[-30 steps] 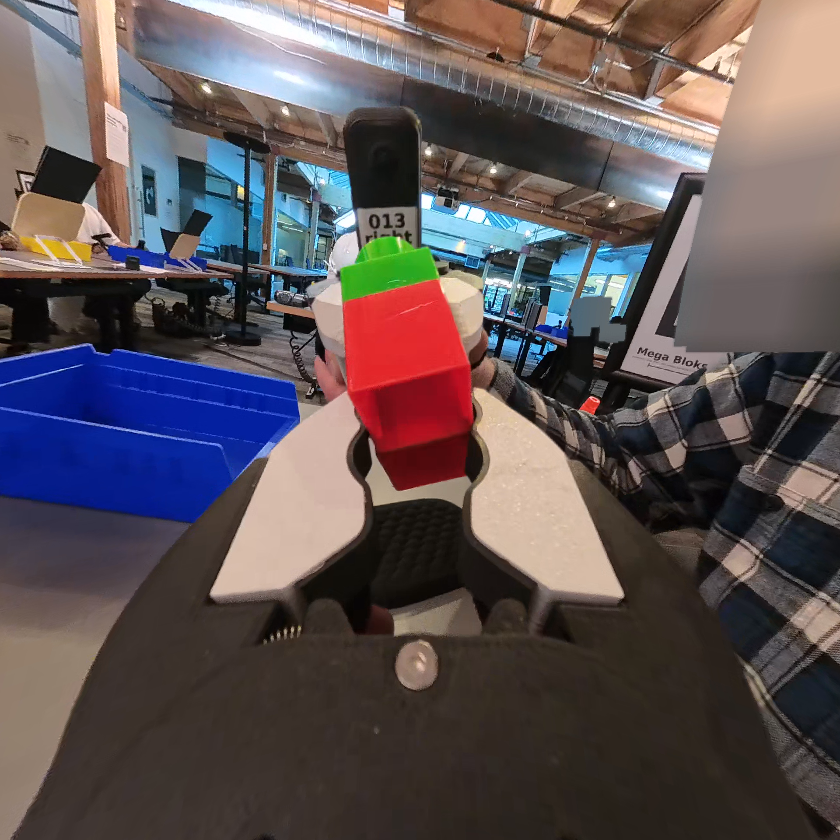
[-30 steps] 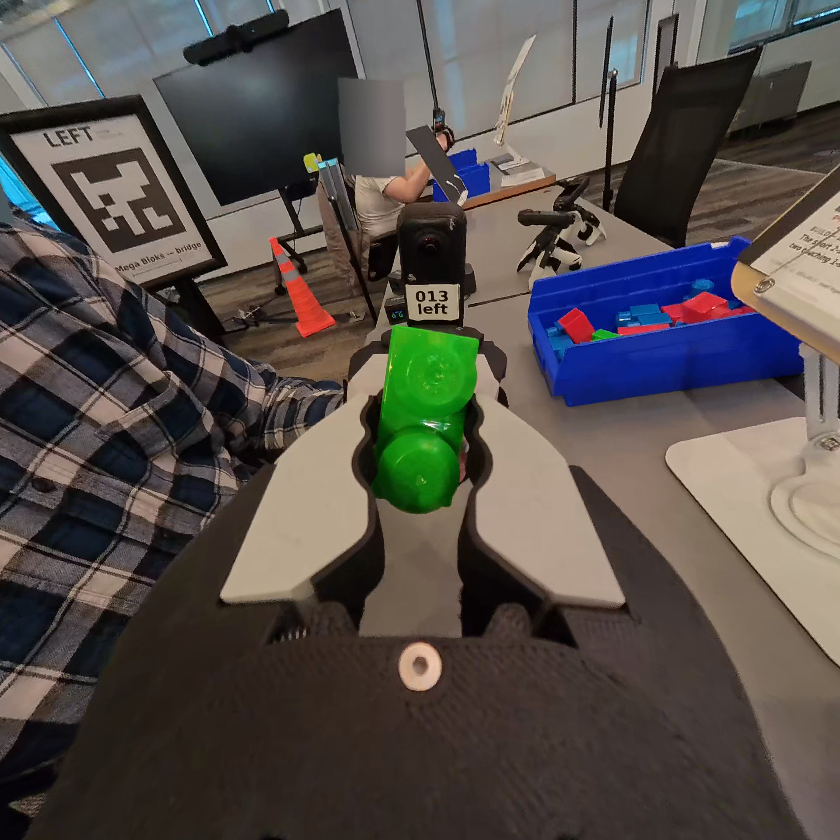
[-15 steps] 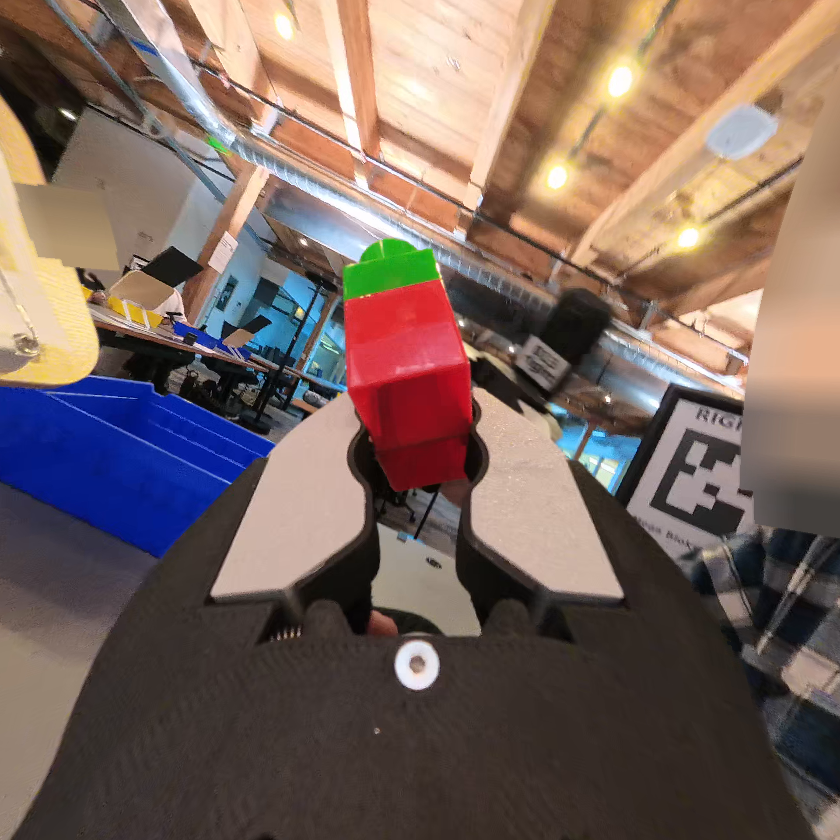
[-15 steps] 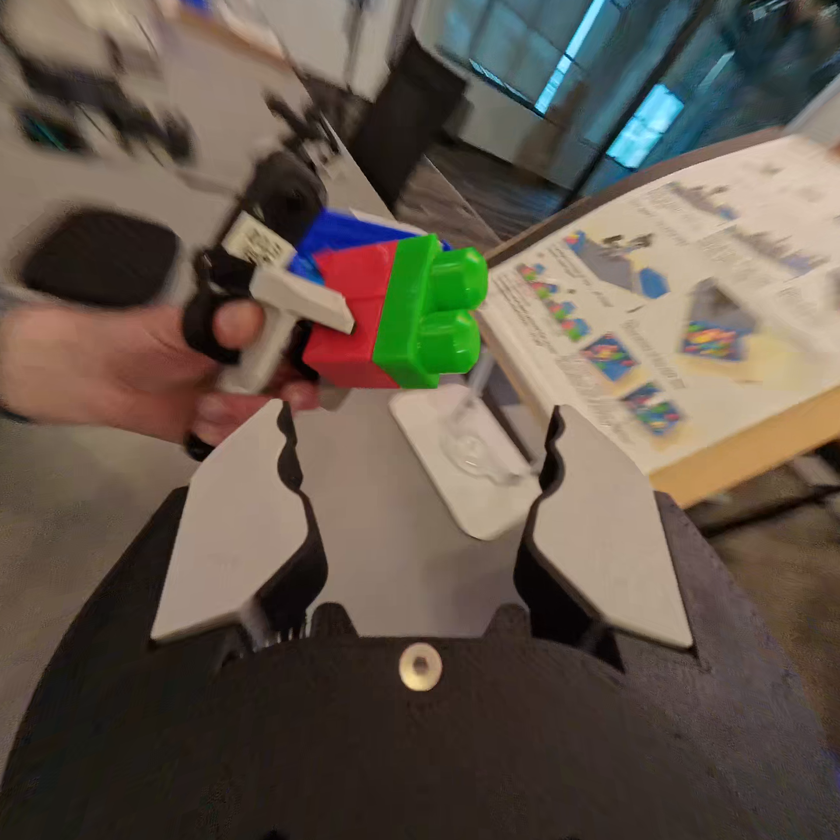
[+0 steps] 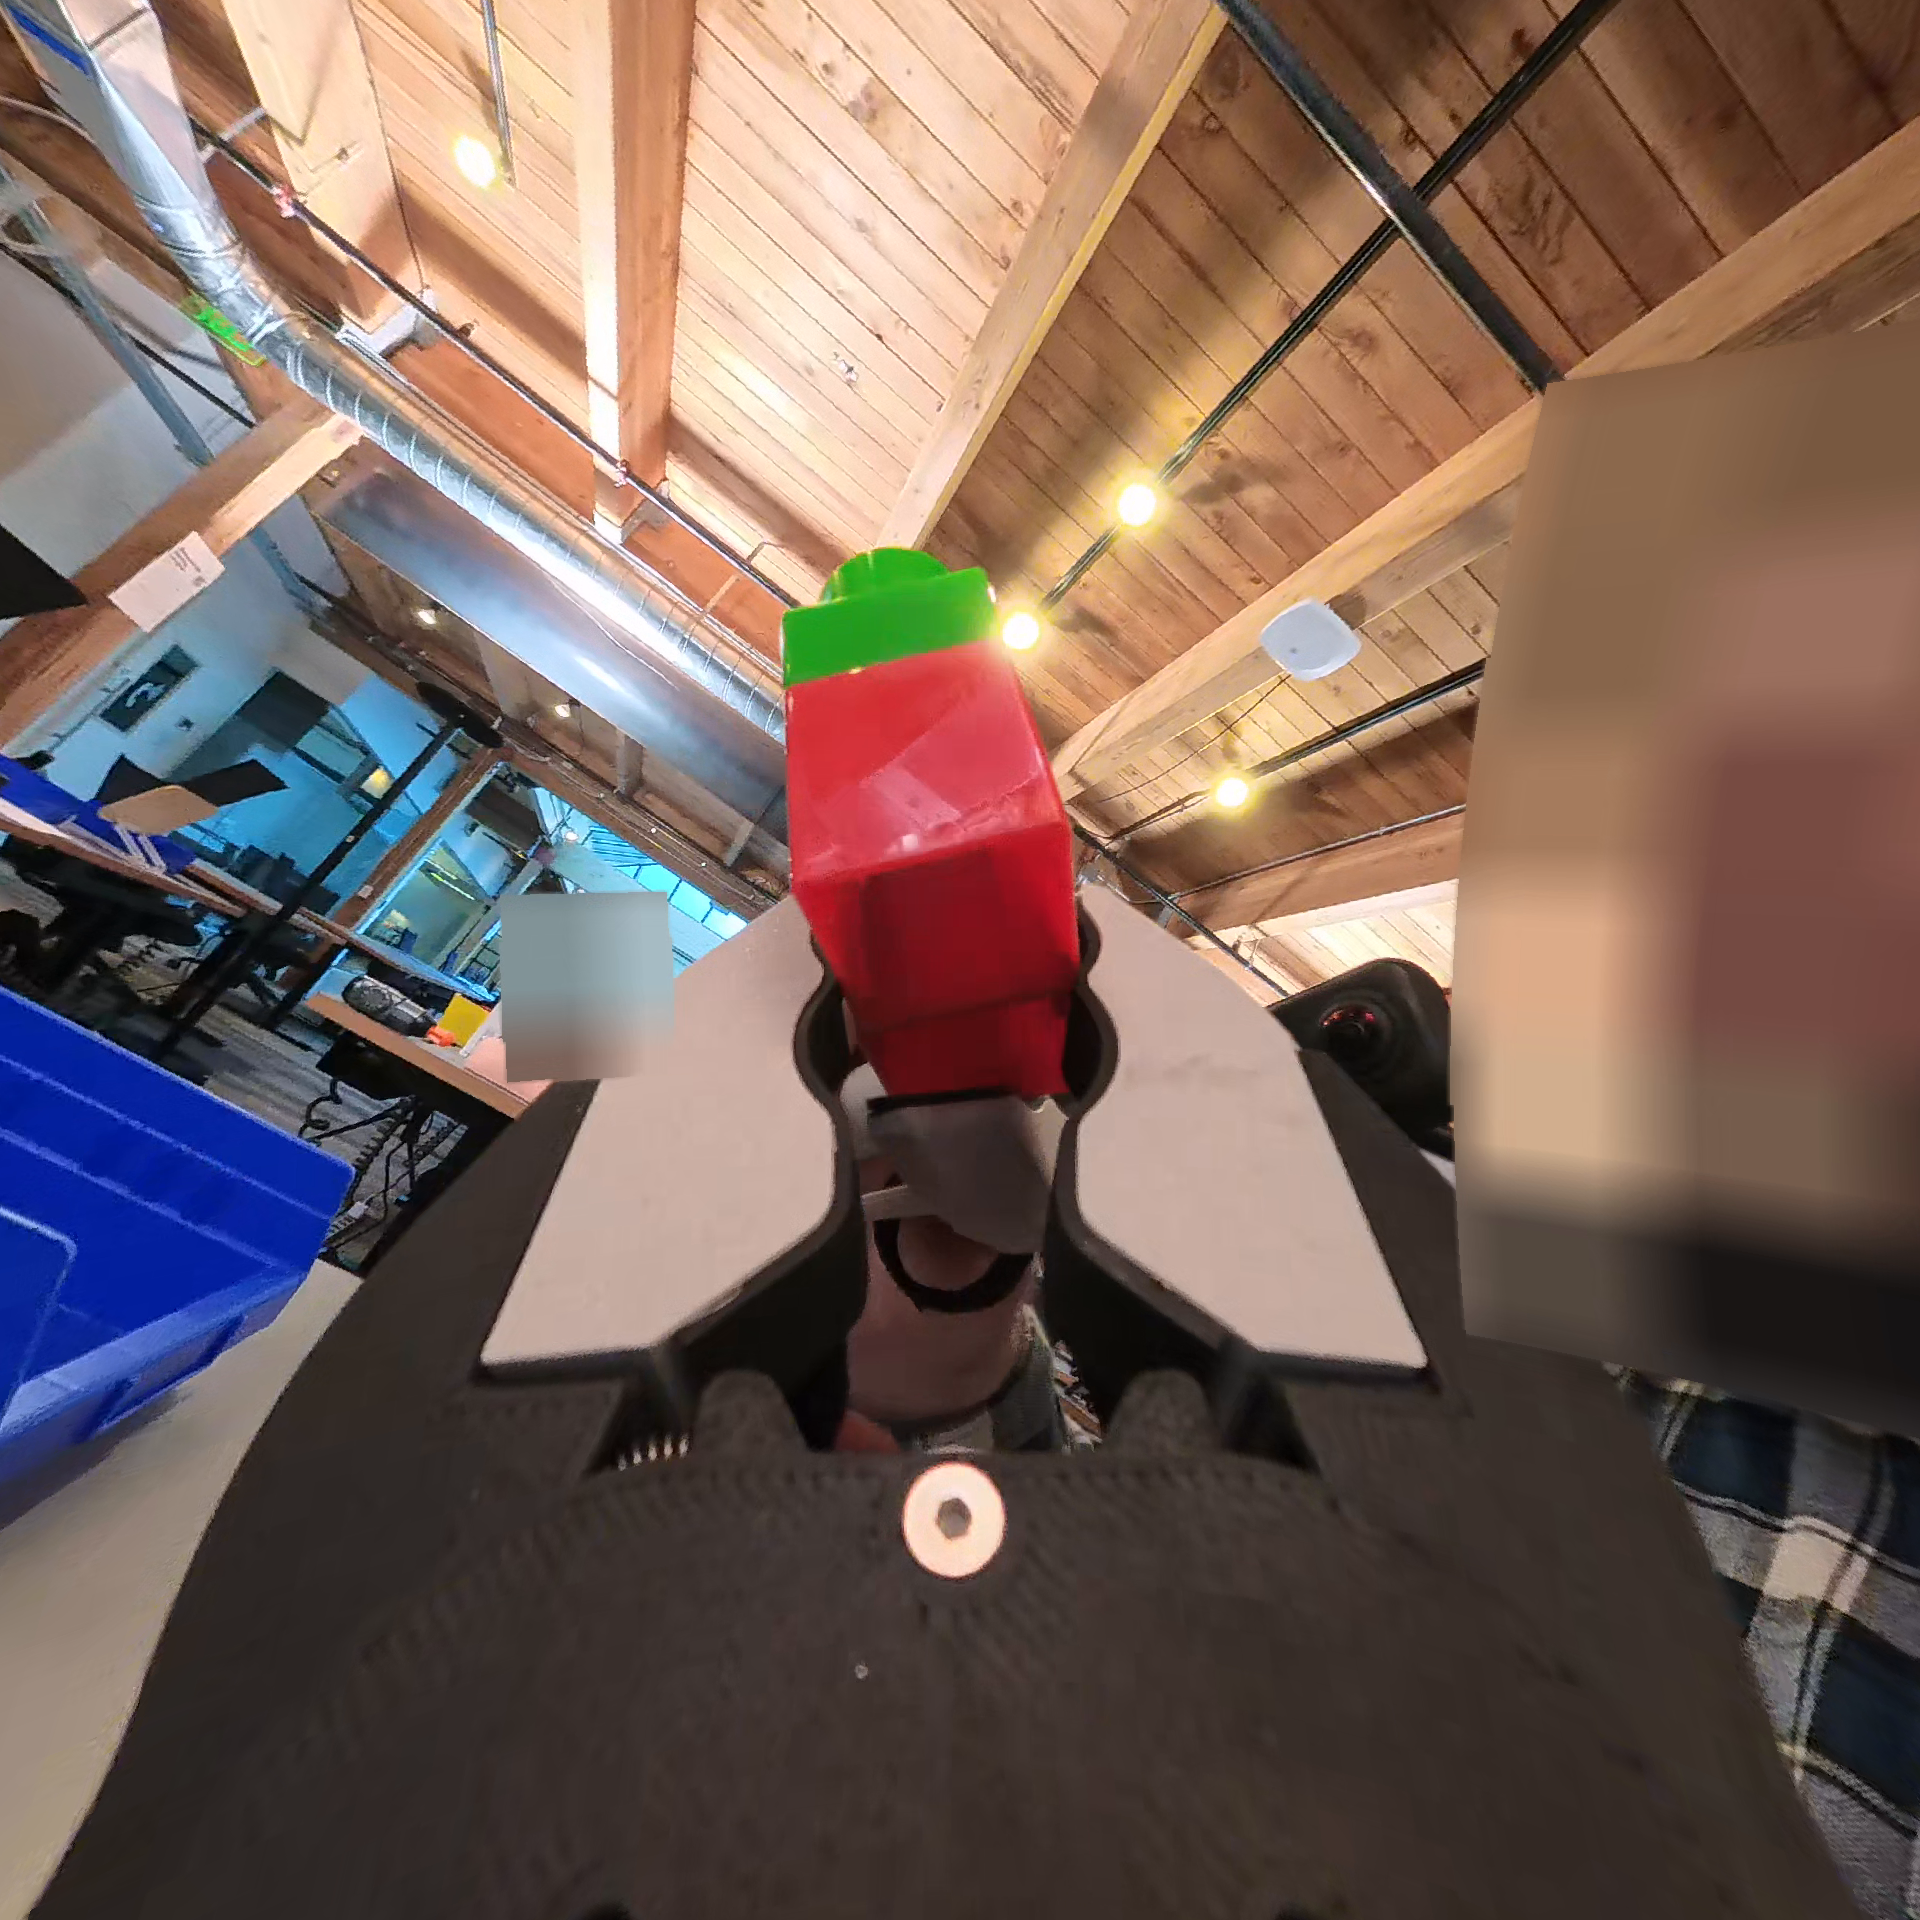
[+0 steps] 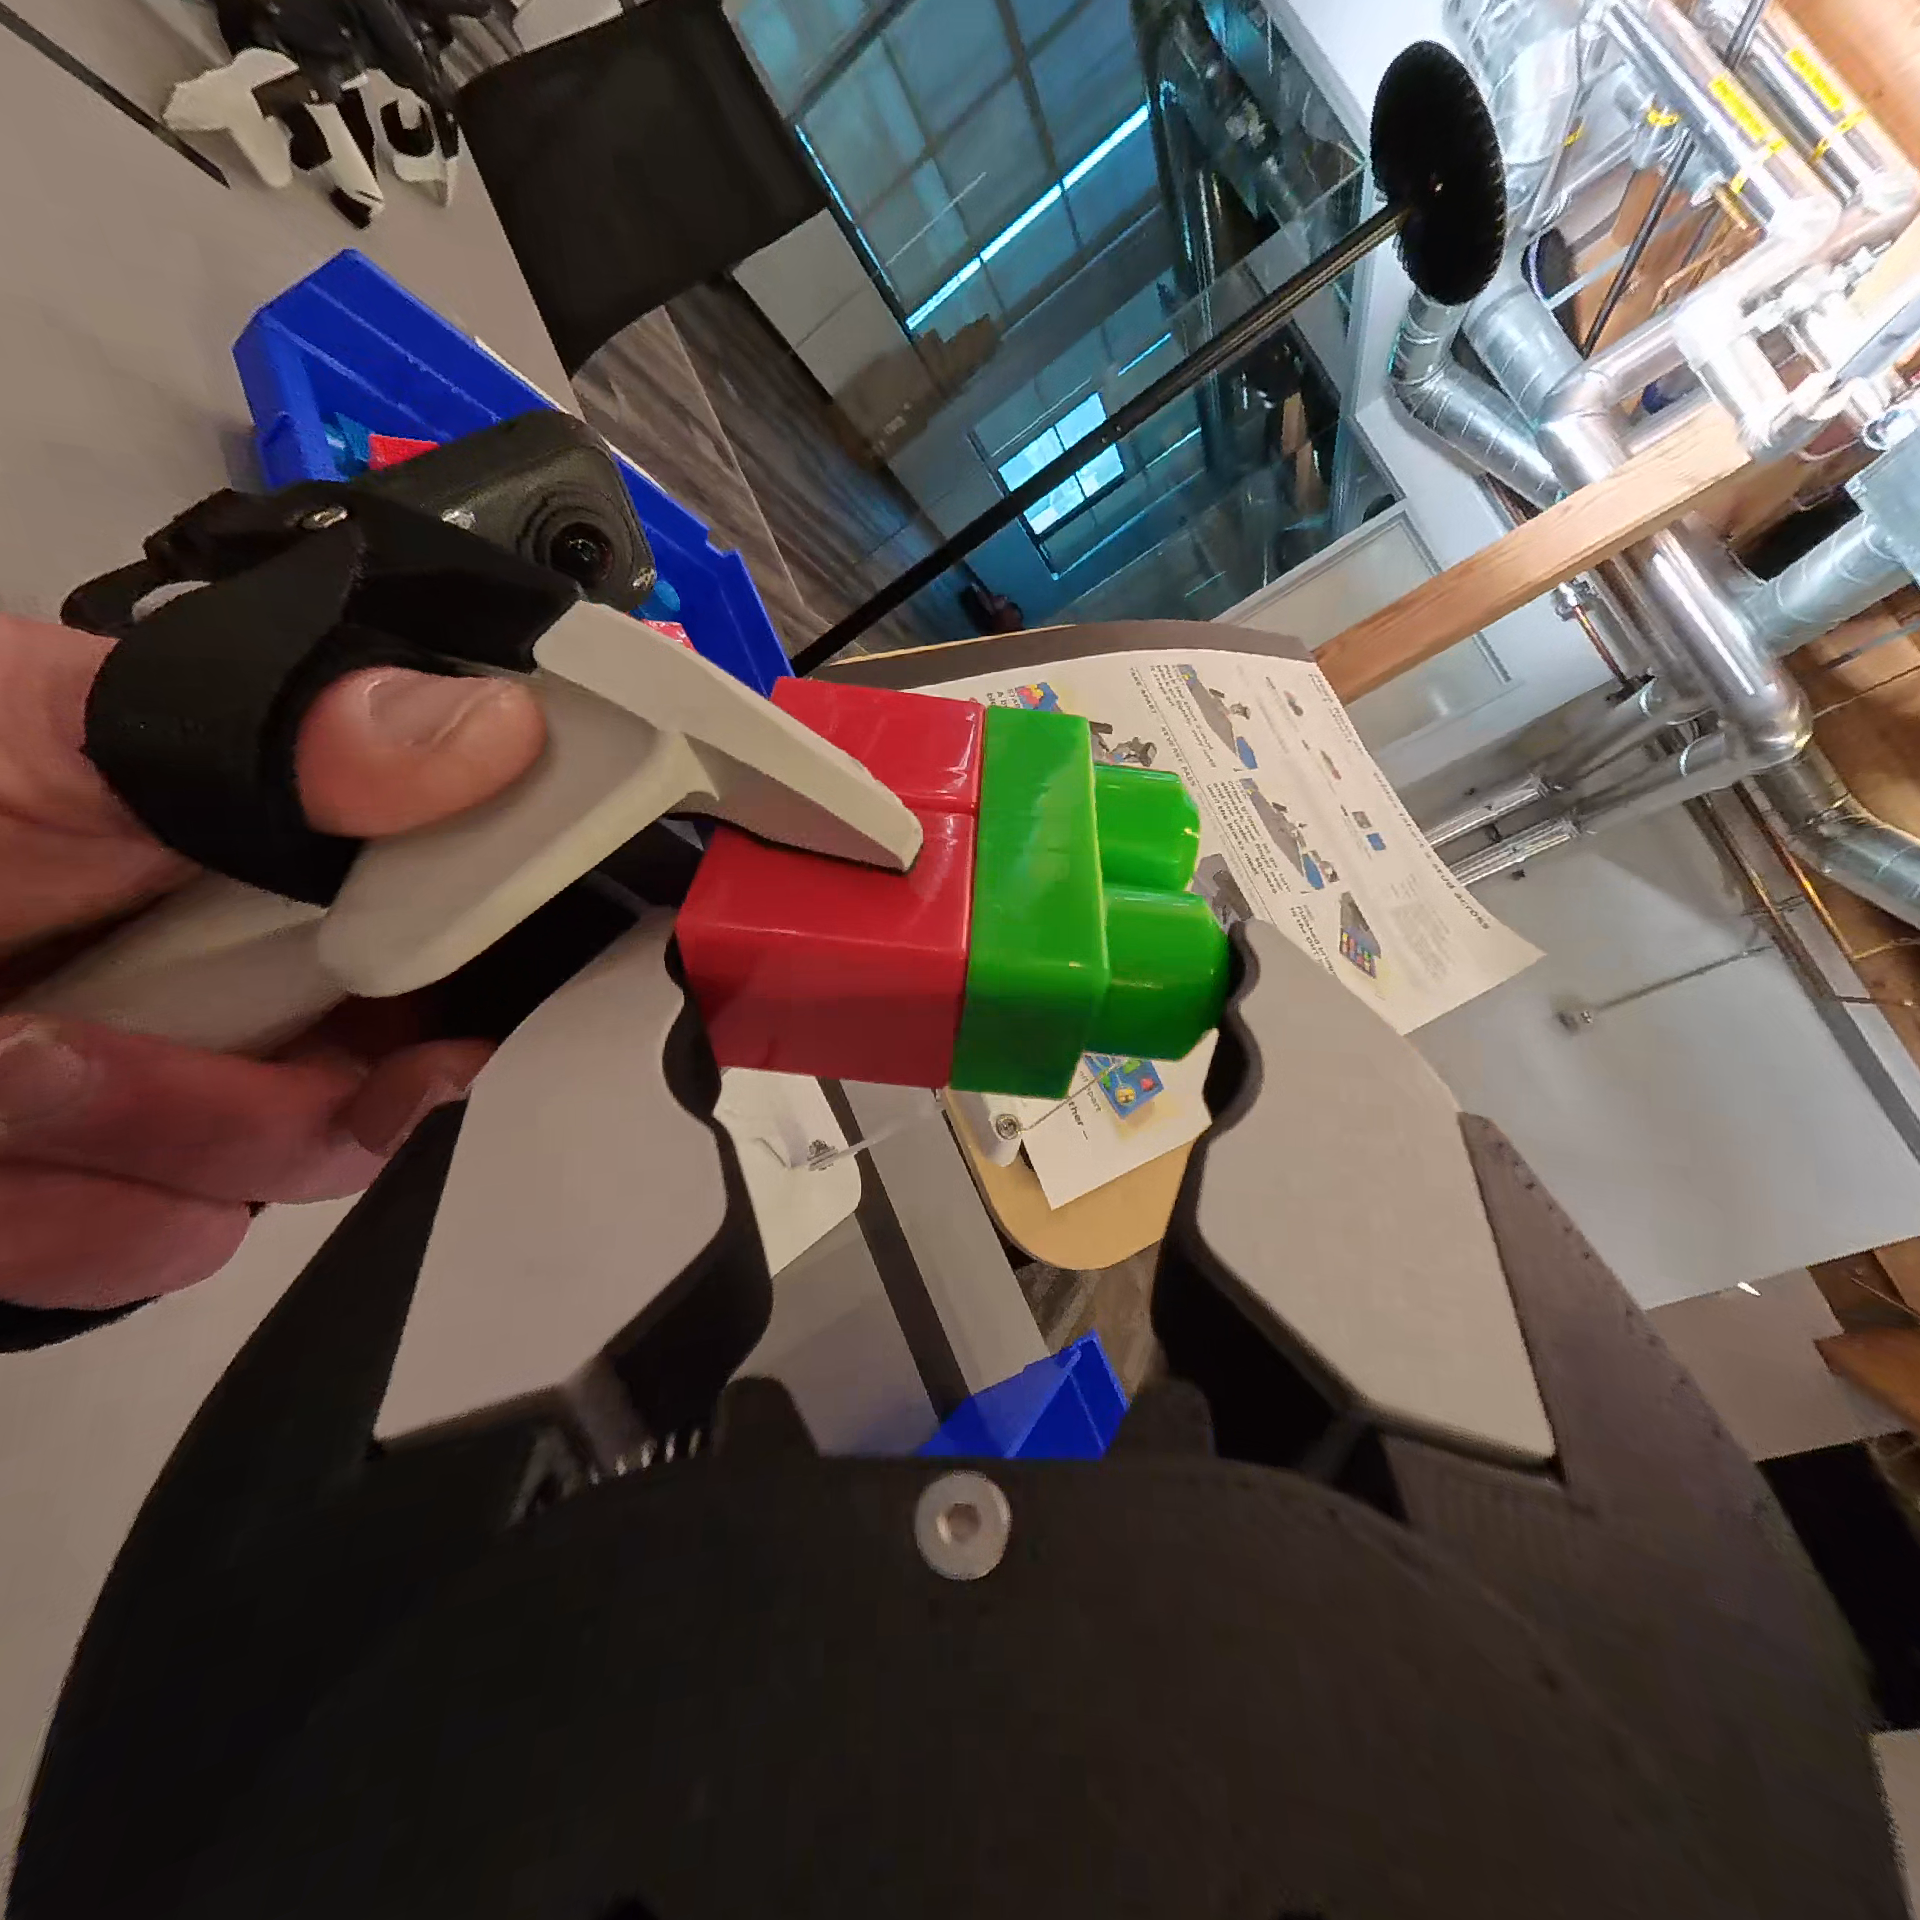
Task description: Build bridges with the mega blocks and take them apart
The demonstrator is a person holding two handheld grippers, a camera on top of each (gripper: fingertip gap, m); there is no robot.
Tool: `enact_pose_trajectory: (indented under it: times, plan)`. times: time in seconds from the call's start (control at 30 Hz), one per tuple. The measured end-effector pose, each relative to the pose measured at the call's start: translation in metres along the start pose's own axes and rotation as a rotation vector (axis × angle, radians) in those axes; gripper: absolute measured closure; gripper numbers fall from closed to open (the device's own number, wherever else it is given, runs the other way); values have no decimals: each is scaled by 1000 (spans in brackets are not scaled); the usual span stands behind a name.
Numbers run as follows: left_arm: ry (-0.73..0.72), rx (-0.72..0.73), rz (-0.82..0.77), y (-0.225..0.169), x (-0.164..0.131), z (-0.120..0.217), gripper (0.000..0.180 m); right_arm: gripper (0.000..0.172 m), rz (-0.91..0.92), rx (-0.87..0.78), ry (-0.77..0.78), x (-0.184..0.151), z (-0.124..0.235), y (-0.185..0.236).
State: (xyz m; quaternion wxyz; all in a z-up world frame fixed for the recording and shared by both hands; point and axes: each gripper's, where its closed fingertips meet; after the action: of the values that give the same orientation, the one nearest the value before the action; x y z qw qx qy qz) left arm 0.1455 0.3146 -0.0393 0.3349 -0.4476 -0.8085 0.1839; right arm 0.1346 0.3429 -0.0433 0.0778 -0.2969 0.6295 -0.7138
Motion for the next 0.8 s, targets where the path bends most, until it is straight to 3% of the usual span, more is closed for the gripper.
enact_pose_trajectory:
  times: [0.3, 0.33, 0.4, 0.43, 0.47, 0.63, 0.8]
  plan:
    - [-12, 9, -14, 3, 2, 3, 142, 77, -14, 96, -16, 0, -4, 5]
    - [-12, 16, -35, 3, 4, 5, 142, 62, -32, 124, -29, 0, -2, 5]
    - [28, 66, -131, 6, 7, 9, 143, 62, -93, 246, -53, -3, 4, 8]
    - [52, 86, -184, 7, 9, 11, 142, 66, -156, 285, -79, -4, 9, 2]
    - [52, 102, -215, 7, 13, 14, 143, 88, -233, 340, -134, -2, 16, -4]
    - [142, 146, -414, 6, 14, 17, 143, 109, -589, 642, -244, 6, 25, -29]
    - [222, 145, -549, 5, 3, 15, 143, 123, -751, 918, -239, 15, 16, -13]
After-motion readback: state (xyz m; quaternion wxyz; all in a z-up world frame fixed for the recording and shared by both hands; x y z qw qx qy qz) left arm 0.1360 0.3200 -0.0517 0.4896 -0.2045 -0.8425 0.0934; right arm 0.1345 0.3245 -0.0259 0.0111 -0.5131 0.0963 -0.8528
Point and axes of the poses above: each gripper's, where its closed fingertips meet, z back along the fingers, x out of its top, y = z × x across the jaws, and after that the axes turned 15 degrees about z, right-handed
